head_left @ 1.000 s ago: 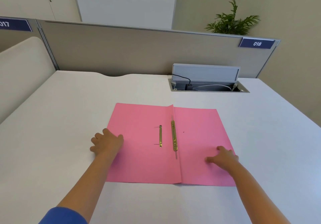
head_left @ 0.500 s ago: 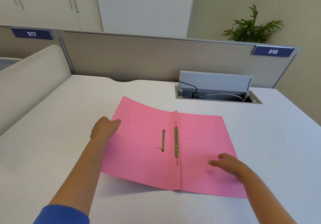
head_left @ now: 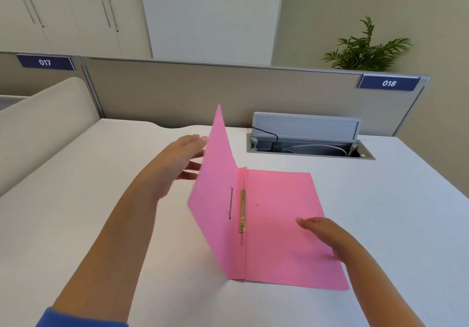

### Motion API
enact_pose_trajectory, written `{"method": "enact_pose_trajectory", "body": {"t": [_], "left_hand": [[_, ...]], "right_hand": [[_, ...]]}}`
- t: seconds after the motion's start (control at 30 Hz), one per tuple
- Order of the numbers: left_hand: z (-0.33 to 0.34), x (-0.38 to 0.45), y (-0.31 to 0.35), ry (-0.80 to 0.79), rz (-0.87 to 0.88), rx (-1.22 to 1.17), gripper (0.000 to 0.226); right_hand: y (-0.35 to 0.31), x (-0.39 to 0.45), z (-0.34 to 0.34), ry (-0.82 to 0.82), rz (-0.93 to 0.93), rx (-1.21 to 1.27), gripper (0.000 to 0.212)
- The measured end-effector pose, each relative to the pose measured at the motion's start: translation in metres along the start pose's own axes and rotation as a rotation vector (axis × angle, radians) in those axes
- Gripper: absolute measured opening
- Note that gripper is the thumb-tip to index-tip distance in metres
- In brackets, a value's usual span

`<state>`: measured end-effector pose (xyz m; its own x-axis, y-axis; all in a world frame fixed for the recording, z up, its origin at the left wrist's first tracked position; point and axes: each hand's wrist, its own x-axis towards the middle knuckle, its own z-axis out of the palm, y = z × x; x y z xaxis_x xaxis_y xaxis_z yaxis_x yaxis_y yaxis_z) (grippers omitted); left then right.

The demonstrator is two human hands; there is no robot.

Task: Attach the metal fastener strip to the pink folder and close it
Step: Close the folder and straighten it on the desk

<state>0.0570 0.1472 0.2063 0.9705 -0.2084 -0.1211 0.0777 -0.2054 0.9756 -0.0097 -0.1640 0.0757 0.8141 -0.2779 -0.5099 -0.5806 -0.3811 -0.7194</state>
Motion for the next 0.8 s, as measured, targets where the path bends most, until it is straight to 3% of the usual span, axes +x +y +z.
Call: {"method": "enact_pose_trajectory", "body": {"t": [0.17, 0.33, 0.57, 0.8], "left_hand": [[0.052, 0.002, -0.009, -0.239, -0.069, -0.138, 0.047], [0.079, 0.016, -0.031, -0.145, -0.201, -0.006, 0.042], [0.095, 0.030, -0.082, -0.029, -0.400, 0.118, 0.028], [0.110, 0.036, -0.116, 0.009, -0.436, 0.216, 0.014]], "right_hand": [[-0.004, -0.005, -0.025, -0.062, 0.005, 0.384, 0.053], [0.000, -0.005, -0.051, -0.105, -0.020, 0.670, 0.062], [0.020, 0.000, -0.069, -0.039, 0.052, 0.627, 0.068], [0.036, 0.007, -0.063, 0.028, 0.121, 0.483, 0.059]]}}
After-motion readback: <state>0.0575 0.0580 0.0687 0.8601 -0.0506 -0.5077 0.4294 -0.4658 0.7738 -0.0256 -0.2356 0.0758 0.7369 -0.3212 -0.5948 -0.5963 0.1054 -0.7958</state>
